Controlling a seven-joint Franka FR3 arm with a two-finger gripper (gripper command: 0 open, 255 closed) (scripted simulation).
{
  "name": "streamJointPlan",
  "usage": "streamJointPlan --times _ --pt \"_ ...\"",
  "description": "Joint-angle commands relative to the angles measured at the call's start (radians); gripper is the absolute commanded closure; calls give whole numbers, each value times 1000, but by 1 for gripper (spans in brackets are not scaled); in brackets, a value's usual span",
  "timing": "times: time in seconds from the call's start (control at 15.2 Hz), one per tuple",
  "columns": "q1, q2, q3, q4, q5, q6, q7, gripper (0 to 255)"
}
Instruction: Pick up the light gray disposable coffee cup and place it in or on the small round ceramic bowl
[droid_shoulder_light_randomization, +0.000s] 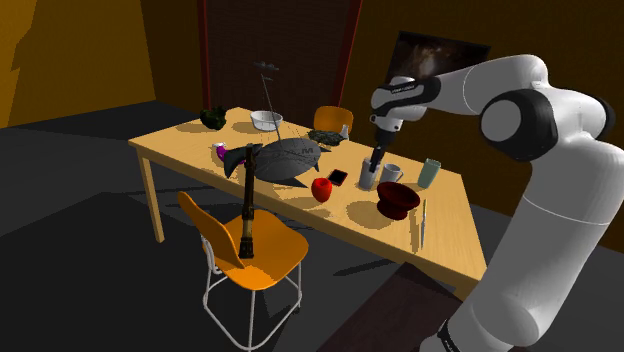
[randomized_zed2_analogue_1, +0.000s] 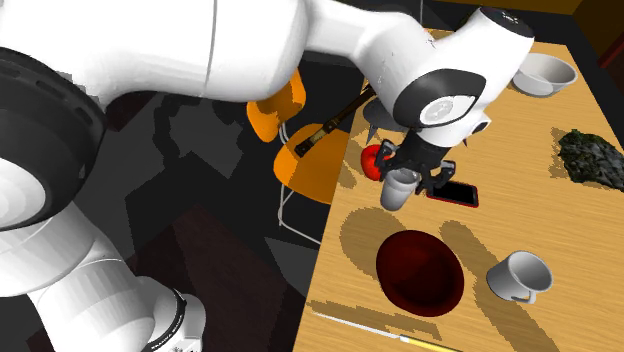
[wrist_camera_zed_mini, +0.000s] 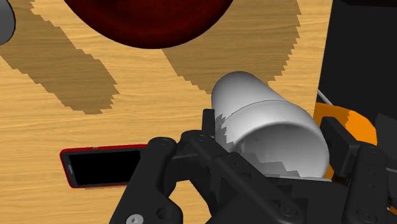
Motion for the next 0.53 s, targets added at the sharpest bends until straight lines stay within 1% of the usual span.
streamJointPlan --times 0.0,0.46 --pt "1 -9 -1 19 -5 -27 5 255" --pt "1 -28 -3 92 -17 -116 17 255"
